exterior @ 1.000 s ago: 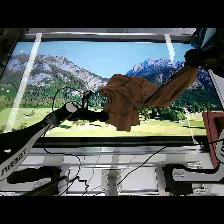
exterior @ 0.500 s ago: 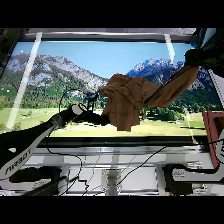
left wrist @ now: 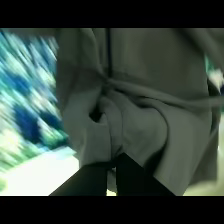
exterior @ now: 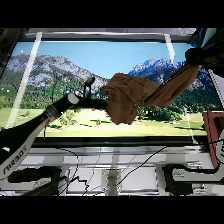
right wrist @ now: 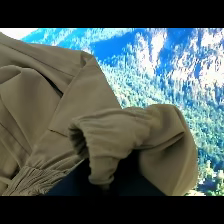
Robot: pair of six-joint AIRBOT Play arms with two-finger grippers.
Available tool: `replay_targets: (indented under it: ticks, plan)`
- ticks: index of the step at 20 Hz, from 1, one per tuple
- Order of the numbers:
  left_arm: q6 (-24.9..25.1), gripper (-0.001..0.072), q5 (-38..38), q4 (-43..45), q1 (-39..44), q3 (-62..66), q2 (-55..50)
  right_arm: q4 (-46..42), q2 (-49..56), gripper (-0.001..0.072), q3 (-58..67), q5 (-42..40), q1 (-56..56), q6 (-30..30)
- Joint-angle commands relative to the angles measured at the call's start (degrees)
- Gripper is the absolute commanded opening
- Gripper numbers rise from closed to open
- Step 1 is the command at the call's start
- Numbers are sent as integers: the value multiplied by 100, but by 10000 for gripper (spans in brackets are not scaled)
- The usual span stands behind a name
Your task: Fold the clothes and pants, and hang the long-sleeved shirts on hangers.
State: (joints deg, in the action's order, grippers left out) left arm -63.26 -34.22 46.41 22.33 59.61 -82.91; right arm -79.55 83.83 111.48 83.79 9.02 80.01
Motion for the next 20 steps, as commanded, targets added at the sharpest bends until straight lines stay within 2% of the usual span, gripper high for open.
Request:
replay_targets:
  ticks: [1, 3, 7, 10, 13, 16, 18, 20]
  plan:
    - [-461, 23, 57, 1305, -719, 697, 428, -17, -4, 36, 7, -203, 4, 2]
    - [-555, 23, 61, 1687, -1285, 883, 841, 50, -26, 36, 7, -476, 2, 9]
    - [-553, 23, 85, 1770, -2483, 960, 1762, 717, -245, 35, 7, -1478, 2, 7]
    - [-551, 23, 83, 1770, -3351, 960, 2376, 535, -452, 36, 7, -1965, 4, 4]
    - [-551, 24, 76, 1770, -4028, 957, 2855, 247, -619, 36, 7, -1862, 4, 4]
    - [-553, 23, -37, 1770, -4518, 957, 3206, 37, -761, 36, 7, -1307, 4, 0]
    - [-553, 24, -540, 1777, -4721, 955, 3279, -50, -769, 36, -2, -691, 4, 0]
    - [-562, 23, -1532, 2114, -4776, 887, 3228, -125, -804, 35, -302, -341, 4, -24]
